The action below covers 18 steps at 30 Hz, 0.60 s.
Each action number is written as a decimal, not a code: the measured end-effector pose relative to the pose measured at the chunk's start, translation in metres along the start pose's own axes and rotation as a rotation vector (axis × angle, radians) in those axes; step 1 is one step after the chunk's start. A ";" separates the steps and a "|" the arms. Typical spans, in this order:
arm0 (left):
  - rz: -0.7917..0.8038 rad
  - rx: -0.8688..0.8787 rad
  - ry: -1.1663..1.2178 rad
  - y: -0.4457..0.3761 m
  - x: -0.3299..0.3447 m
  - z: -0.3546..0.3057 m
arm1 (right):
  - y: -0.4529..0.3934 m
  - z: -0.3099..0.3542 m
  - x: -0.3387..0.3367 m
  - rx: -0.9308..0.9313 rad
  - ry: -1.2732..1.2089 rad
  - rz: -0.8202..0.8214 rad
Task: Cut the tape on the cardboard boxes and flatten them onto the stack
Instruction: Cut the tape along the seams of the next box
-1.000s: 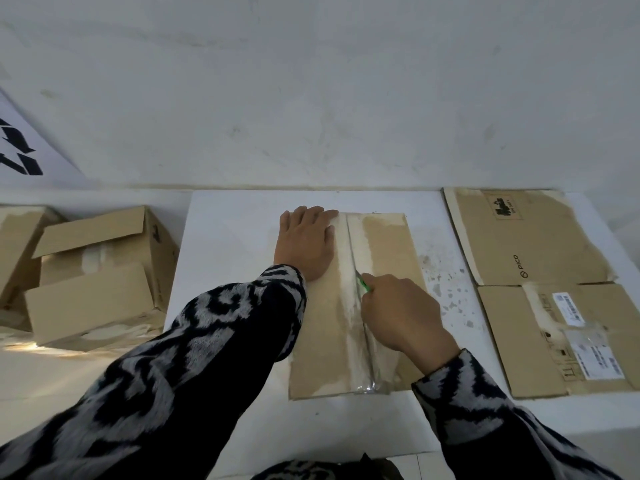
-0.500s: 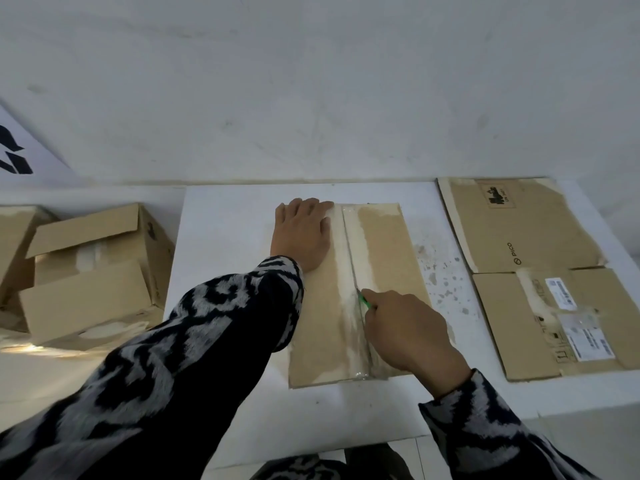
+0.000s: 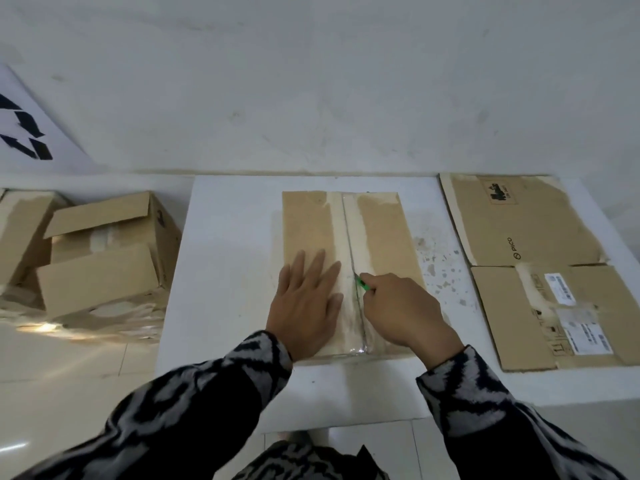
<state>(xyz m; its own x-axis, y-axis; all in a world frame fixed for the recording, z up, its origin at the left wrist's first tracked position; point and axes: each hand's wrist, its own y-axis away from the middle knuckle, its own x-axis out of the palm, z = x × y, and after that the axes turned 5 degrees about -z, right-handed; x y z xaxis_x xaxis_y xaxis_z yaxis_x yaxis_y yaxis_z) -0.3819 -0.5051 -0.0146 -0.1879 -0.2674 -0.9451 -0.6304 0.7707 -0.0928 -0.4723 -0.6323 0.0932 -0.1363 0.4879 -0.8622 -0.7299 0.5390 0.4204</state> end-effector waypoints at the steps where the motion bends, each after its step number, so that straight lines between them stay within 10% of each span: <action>1: 0.000 -0.001 -0.031 0.002 0.003 0.001 | 0.001 0.001 0.001 -0.005 0.005 0.000; 18: 0.009 -0.025 -0.069 0.006 0.003 -0.007 | 0.045 -0.016 0.028 -0.058 0.097 -0.063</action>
<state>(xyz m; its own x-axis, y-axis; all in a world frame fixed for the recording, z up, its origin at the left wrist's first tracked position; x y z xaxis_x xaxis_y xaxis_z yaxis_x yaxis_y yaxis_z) -0.3917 -0.5051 -0.0159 -0.1422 -0.2191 -0.9653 -0.6480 0.7578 -0.0766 -0.5196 -0.6049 0.0836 -0.1508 0.3838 -0.9110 -0.7762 0.5247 0.3496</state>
